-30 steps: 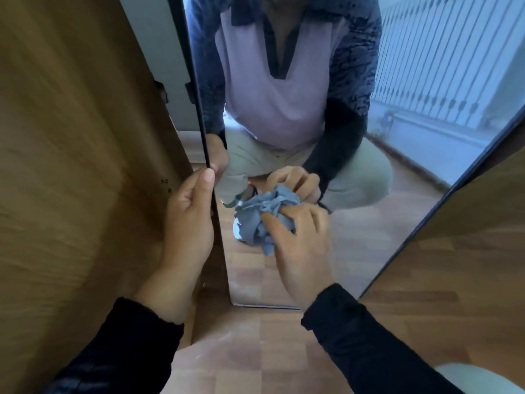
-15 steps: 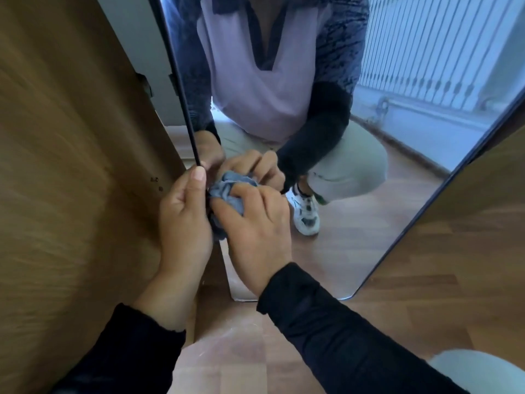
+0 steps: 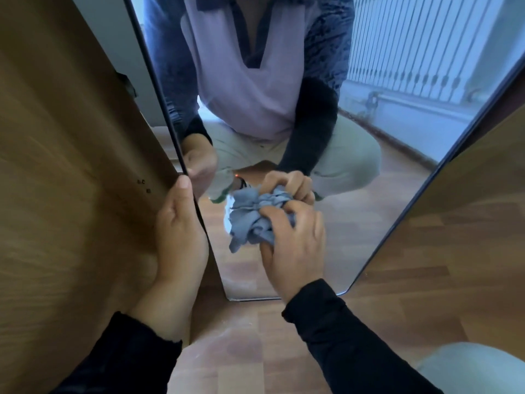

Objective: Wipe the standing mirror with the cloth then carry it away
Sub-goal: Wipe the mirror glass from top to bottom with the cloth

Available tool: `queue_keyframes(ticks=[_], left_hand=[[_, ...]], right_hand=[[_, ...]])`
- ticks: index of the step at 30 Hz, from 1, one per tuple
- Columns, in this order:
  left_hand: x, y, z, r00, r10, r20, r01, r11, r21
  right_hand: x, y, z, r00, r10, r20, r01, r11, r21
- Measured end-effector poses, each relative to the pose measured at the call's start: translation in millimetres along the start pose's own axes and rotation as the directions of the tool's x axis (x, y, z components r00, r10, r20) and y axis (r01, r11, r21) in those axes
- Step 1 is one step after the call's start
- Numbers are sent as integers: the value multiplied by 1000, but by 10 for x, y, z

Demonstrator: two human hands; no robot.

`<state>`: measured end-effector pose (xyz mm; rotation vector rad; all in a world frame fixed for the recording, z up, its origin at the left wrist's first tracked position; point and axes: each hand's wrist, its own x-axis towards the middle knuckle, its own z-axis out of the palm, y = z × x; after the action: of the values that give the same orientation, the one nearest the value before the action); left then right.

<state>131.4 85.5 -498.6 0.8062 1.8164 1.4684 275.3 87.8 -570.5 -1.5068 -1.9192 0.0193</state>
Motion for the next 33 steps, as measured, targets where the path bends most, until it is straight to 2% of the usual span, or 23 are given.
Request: queue_keyframes(ticks=[3,5,9,11,20,22,25,27,28,30,33], left_hand=[[13,-93,11,999,-37,-3,37,999,-16],[26,-122,7,1000,-10,-4,10,1000,2],[7,-123,4,1000,-5,8,4,1000,10],[-15,-116,28,1000,1,3,-1,1000,7],[-27,-129,89,998,38,-52,-40,999,-29],[-23,-157,90,998,33,-60,-35,999,-27],[-7,-176,88,998,14,-62,-16,999,-33],[-21,-163,110,998,20,-64,-21,1000,-18],[-33,-146,125,998,24,-66,-24,1000,-4],[-54,-124,151,997,22,-79,-21,1000,11],[-40,-137,161,995,16,-103,-14,1000,17]], right_hand=[[18,-87,-69,987,150,57,-154,986,61],[-8,-222,-26,982,173,75,-178,982,66],[-146,-355,149,988,17,154,-30,996,83],[-194,-300,195,982,-17,191,-5,994,113],[-167,331,-94,948,303,102,-311,947,79],[-171,502,-178,893,449,26,-449,888,99],[-129,740,-277,718,688,-110,-664,724,188],[-125,786,-254,617,774,-140,-739,631,234],[-136,761,-219,605,784,-138,-752,619,225],[-217,649,-124,669,738,-93,-726,675,133],[-381,492,14,827,560,46,-561,821,104]])
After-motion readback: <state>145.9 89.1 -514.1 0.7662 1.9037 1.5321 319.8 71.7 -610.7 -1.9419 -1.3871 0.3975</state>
